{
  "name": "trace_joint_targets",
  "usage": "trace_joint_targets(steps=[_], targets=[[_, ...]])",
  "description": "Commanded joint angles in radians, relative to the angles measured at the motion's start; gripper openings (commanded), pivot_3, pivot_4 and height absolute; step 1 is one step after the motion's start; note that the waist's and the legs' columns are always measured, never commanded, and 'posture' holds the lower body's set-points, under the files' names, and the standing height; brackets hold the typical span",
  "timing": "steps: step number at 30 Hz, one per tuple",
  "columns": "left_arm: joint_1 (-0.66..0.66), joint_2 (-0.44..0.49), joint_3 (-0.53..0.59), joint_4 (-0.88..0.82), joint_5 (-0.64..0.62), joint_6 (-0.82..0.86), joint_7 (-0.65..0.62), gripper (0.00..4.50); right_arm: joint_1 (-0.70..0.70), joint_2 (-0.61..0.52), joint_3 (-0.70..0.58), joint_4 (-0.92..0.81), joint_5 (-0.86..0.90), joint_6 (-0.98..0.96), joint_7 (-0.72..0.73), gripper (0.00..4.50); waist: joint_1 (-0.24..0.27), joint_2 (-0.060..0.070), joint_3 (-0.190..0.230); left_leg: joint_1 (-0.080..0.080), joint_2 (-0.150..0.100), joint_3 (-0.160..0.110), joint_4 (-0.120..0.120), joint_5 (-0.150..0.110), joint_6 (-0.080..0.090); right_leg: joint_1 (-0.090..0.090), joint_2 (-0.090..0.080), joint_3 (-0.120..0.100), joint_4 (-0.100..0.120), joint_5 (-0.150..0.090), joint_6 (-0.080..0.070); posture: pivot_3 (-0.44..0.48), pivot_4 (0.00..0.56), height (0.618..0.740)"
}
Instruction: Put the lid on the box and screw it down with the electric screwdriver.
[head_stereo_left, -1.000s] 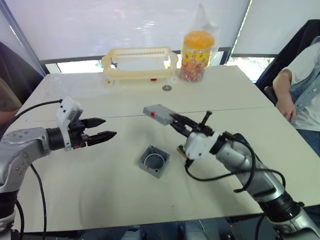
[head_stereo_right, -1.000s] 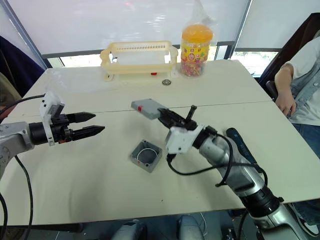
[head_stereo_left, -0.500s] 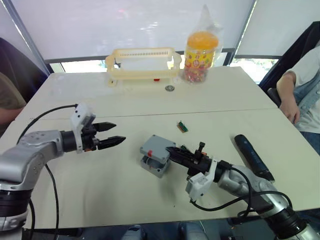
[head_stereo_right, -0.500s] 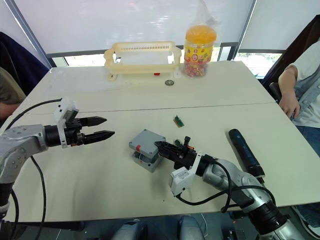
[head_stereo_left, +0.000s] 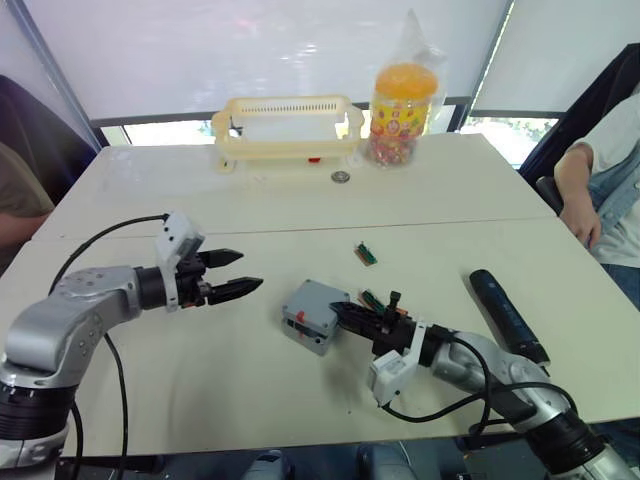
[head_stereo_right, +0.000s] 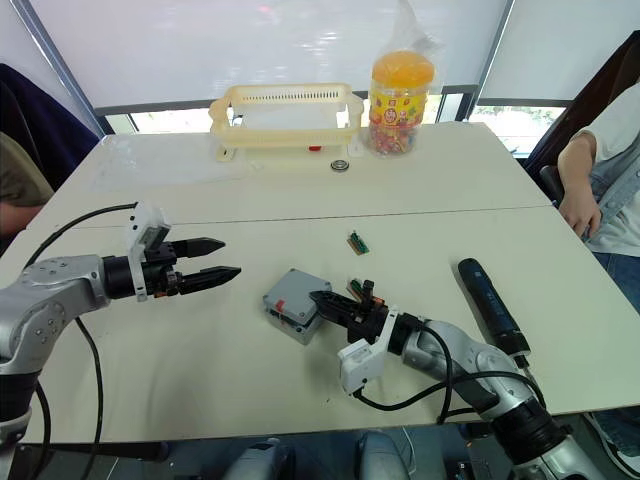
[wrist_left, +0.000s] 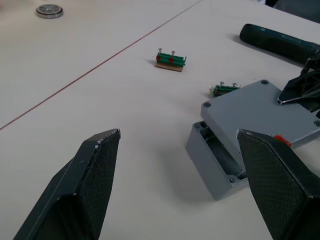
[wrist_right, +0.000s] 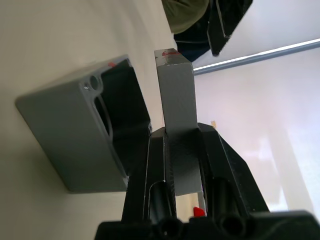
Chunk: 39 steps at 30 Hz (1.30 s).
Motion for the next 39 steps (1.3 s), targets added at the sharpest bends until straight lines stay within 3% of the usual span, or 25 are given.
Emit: trace_joint_targets(steps=[1, 13, 18, 23, 29, 39], targets=[[-0.006, -0.001, 0.008, -0.022, -0.002, -0.006, 0.005, 3.82, -0.004, 0.019, 0.010, -0.025, -0.010, -0.001, -0.007, 0.08, 0.000, 0.000, 0.000, 0.000, 0.000, 0.000, 0.000, 0.000, 0.000, 0.000, 0.000, 0.000, 0.000, 0.000, 0.000, 0.000, 0.150, 0.740], [-0.016, -0.016, 0.000, -0.024, -0.003, -0.005, 0.022, 3.82, -0.001, 0.036, 0.030, 0.008, -0.048, 0.031, -0.005, 0.08, 0.000, 0.000, 0.000, 0.002, 0.000, 0.000, 0.000, 0.000, 0.000, 0.002, 0.000, 0.000, 0.000, 0.000, 0.000, 0.000, 0.150, 0.740], [-0.026, -0.024, -0.011, -0.026, 0.002, -0.009, 0.024, 3.82, 0.012, 0.034, 0.035, 0.008, -0.050, 0.028, -0.008, 0.08, 0.001, 0.000, 0.000, 0.012, 0.000, 0.000, -0.002, 0.000, 0.001, 0.012, 0.000, 0.000, -0.002, -0.001, 0.000, 0.000, 0.150, 0.740], [-0.062, -0.047, -0.057, -0.015, 0.028, -0.037, 0.013, 3.82, 0.024, 0.028, 0.039, 0.011, -0.055, 0.022, -0.019, 0.08, 0.003, 0.000, 0.000, 0.012, 0.000, 0.000, -0.002, 0.000, 0.000, 0.012, 0.000, 0.000, -0.002, -0.001, 0.000, 0.000, 0.150, 0.740], [-0.134, -0.102, -0.189, 0.041, 0.127, -0.126, -0.019, 3.82, 0.020, 0.024, 0.051, 0.026, -0.066, 0.012, -0.027, 0.08, 0.003, -0.001, 0.000, 0.012, 0.000, 0.000, -0.002, 0.000, 0.000, 0.012, 0.000, 0.000, -0.002, 0.000, 0.000, 0.000, 0.150, 0.740], [-0.157, -0.139, -0.216, 0.092, 0.181, -0.170, -0.046, 3.82, 0.012, 0.022, 0.044, 0.045, -0.080, 0.039, -0.040, 0.08, 0.001, -0.001, 0.000, 0.012, 0.000, 0.000, -0.002, 0.000, 0.000, 0.012, 0.001, 0.001, -0.002, 0.000, 0.000, 0.000, 0.150, 0.740]])
